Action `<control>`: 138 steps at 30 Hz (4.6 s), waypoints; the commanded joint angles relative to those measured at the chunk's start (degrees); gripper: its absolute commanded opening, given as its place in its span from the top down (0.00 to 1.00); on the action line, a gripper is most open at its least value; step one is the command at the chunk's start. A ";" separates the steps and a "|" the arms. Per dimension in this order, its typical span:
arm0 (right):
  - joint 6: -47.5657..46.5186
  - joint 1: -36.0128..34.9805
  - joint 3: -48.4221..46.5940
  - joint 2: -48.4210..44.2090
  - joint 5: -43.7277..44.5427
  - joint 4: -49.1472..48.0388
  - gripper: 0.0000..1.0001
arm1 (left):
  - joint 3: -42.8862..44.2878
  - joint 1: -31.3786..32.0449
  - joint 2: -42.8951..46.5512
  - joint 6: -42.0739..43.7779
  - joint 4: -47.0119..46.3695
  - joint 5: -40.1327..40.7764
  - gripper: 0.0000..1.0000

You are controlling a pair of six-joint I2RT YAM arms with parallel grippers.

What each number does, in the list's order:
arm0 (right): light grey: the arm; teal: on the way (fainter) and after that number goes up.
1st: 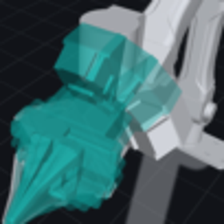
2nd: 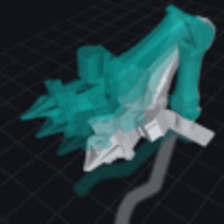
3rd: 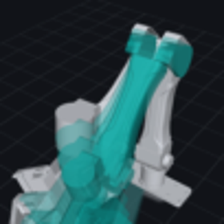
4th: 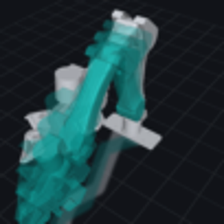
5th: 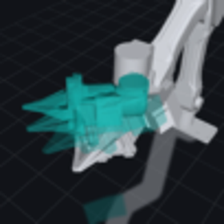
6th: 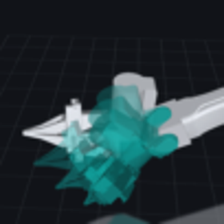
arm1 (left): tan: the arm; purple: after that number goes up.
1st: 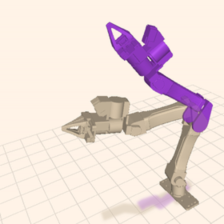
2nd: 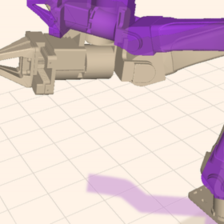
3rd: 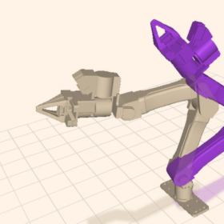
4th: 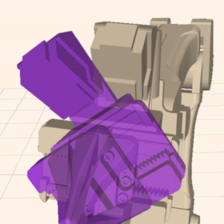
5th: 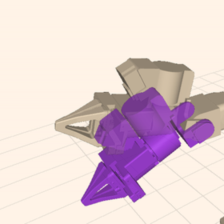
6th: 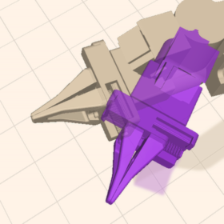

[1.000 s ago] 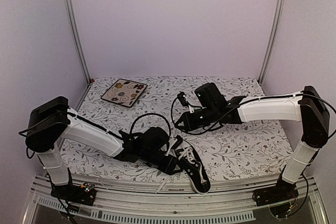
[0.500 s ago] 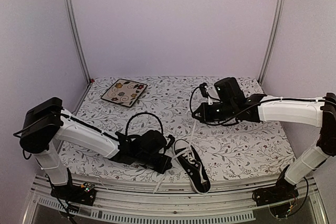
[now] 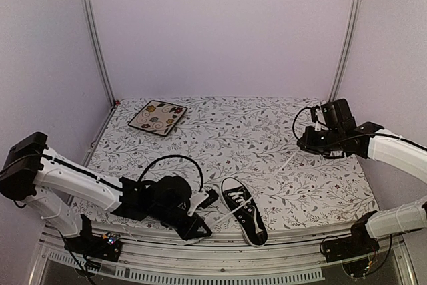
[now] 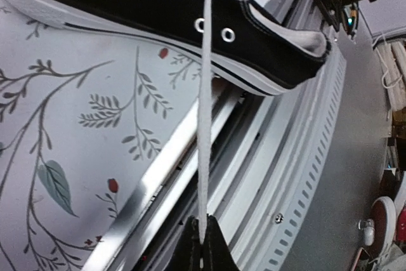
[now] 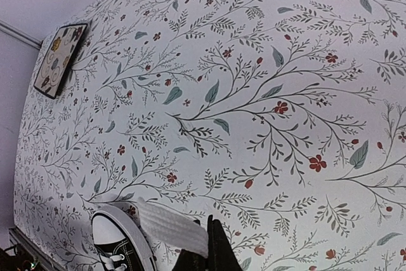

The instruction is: Tie the shoes

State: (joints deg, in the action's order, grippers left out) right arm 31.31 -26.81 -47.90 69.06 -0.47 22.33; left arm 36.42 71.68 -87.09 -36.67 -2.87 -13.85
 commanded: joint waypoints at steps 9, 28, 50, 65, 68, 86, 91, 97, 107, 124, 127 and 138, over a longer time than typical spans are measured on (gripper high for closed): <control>2.24 9.02 7.63 -2.52 1.22 5.30 0.98 | -6.69 3.52 2.66 -1.85 2.67 -12.01 1.00; 4.54 10.03 13.85 -1.11 -6.23 2.06 0.98 | 4.89 2.46 -6.39 -3.44 -2.13 -5.44 1.00; -0.12 9.93 10.28 -4.31 -17.93 -1.84 0.98 | 7.60 -1.62 0.72 -1.39 1.36 8.49 0.24; -0.09 10.02 11.18 -3.41 -18.73 -3.32 0.98 | 27.24 0.64 -18.49 -2.50 9.13 -0.40 0.40; -0.09 9.98 11.38 -3.16 -18.84 -3.55 0.98 | 28.45 0.87 -20.23 -4.28 10.39 -2.75 0.44; -0.59 9.98 13.46 -3.49 -19.04 -5.39 0.98 | 35.34 1.64 -29.31 -6.62 20.88 -3.30 0.75; -0.47 10.02 14.53 -3.41 -19.34 -6.77 0.98 | 39.69 2.93 -31.83 -5.56 27.09 0.81 0.81; -0.57 10.01 15.13 -3.23 -21.59 -8.23 0.98 | 40.70 3.62 -33.25 -5.03 33.30 8.41 0.94; -6.15 2.21 14.72 -0.13 -32.09 -7.69 0.98 | 21.19 -1.43 -14.28 -11.14 5.64 3.20 0.37; 6.97 -16.96 15.36 22.30 -32.49 -27.47 0.98 | 17.23 -8.97 -21.25 -14.58 -5.79 1.49 0.26; 8.88 -17.46 14.13 26.95 -32.58 -30.63 0.98 | 17.19 -9.71 -21.48 -14.07 -6.11 3.34 0.25; 11.53 -18.11 -0.82 39.05 -31.87 -34.53 0.98 | 18.64 -17.70 -22.31 -9.76 -12.69 1.08 0.25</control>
State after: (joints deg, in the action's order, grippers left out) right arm 42.00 -44.66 -42.28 104.09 -36.58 -8.80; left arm 53.25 55.68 -108.12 -49.74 -12.71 -11.31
